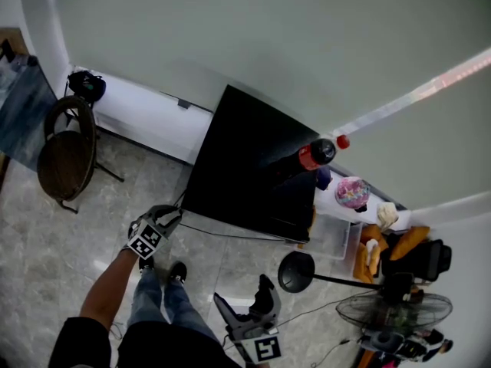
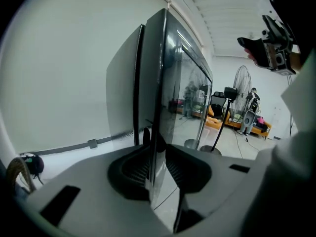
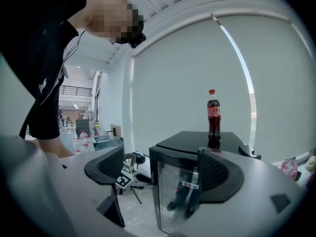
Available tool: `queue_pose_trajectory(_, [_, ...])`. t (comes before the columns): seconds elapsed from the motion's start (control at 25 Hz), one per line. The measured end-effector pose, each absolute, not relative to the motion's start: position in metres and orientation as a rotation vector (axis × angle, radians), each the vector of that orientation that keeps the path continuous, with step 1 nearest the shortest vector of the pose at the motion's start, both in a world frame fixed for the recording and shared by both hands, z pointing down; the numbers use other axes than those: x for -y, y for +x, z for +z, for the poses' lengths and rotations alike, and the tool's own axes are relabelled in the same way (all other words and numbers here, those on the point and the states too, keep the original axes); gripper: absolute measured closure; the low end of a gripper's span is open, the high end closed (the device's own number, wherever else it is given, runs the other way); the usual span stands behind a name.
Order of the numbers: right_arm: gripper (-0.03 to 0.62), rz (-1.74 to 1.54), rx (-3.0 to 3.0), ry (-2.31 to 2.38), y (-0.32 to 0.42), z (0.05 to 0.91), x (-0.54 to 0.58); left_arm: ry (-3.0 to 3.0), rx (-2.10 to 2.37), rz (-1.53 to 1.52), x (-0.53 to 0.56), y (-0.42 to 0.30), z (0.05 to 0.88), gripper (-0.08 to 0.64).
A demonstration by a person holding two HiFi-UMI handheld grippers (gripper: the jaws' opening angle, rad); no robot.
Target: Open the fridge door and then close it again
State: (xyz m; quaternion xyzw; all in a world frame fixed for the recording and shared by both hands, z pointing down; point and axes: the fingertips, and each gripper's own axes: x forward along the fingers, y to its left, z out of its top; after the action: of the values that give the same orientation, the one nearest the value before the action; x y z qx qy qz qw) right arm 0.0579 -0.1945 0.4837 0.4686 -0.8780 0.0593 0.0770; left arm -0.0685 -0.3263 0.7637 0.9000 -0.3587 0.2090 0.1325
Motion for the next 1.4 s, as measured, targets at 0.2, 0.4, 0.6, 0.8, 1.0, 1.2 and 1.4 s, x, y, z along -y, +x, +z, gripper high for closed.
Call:
queue_pose_trajectory(0.2, [0.133,0.178,2.652,1.387,0.055,0.483,0.195,2.611,1.04,0.649,0.323,-0.068,0.77,0.469])
queue_pose_trajectory(0.4, [0.133,0.187,2.647,1.382,0.059,0.487,0.196,2.643,0.996,0.643,0.281,-0.064,0.769,0.482])
queue_pose_trajectory(0.6, [0.133,0.156,2.646,1.38,0.063,0.485,0.196,2.614,1.015,0.626,0.229,-0.057,0.77,0.489])
queue_pose_trajectory(0.8, [0.134,0.126,2.596,1.327,0.067,0.501,0.196,2.563,1.051,0.633,0.207,-0.052,0.766,0.492])
queue_pose_trajectory(1.0, [0.135,-0.022,2.524,1.126,0.054,0.521,0.209,2.542,1.047,0.637,0.192,-0.043,0.774,0.494])
queue_pose_trajectory(1.2, [0.164,-0.084,2.445,0.955,0.038,0.544,0.215,2.531,1.036,0.681,0.18,-0.04,0.773,0.497])
queue_pose_trajectory(1.4, [0.268,-0.151,2.384,0.871,0.028,0.56,0.217,2.541,1.002,0.713,0.17,-0.034,0.773,0.502])
